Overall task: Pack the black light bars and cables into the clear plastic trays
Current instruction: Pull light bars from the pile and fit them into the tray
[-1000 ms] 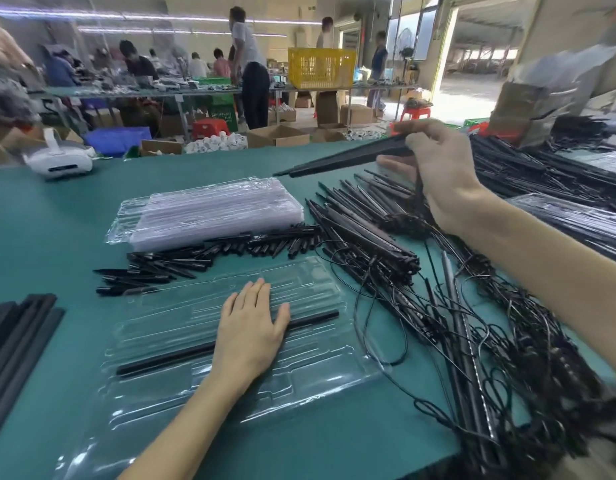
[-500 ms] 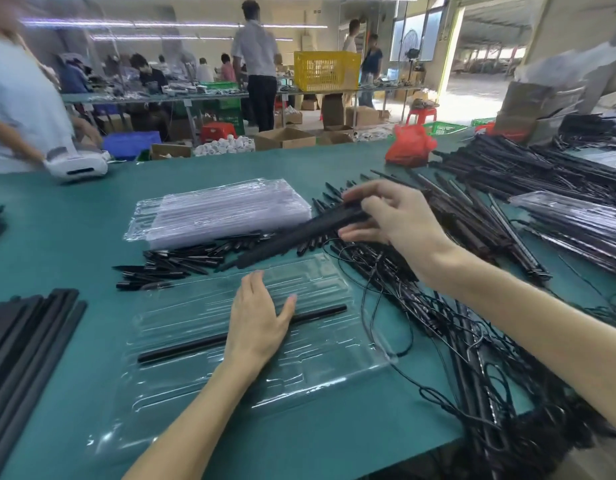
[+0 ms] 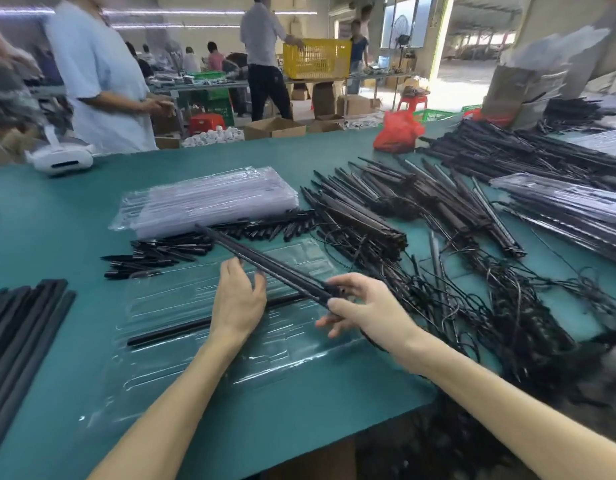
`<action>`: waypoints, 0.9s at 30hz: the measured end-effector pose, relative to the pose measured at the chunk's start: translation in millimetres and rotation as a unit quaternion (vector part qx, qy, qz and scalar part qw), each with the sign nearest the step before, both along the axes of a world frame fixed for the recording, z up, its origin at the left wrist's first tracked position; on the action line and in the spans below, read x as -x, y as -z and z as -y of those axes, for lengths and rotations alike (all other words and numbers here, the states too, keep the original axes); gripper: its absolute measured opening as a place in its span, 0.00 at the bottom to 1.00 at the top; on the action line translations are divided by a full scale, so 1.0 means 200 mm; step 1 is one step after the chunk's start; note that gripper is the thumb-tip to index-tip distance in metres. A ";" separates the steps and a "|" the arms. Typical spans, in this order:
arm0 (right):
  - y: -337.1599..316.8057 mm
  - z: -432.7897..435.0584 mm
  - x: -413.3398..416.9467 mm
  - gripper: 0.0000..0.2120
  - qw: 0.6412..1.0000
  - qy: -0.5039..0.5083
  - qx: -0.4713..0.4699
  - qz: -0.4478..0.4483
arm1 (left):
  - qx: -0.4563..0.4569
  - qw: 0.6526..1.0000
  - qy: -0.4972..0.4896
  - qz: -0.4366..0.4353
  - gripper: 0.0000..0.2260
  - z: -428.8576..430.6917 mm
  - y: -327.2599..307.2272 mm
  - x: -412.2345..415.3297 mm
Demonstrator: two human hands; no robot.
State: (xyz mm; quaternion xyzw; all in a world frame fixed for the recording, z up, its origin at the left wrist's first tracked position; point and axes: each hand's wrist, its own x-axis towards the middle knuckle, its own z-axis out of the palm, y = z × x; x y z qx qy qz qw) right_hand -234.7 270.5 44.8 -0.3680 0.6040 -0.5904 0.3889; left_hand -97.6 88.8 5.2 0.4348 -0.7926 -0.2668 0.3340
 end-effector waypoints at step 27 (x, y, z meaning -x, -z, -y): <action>0.14 -0.04 -0.26 0.10 0.889 0.048 -0.058 -0.452 | 0.072 0.949 0.241 0.192 0.06 -0.44 -0.39 0.33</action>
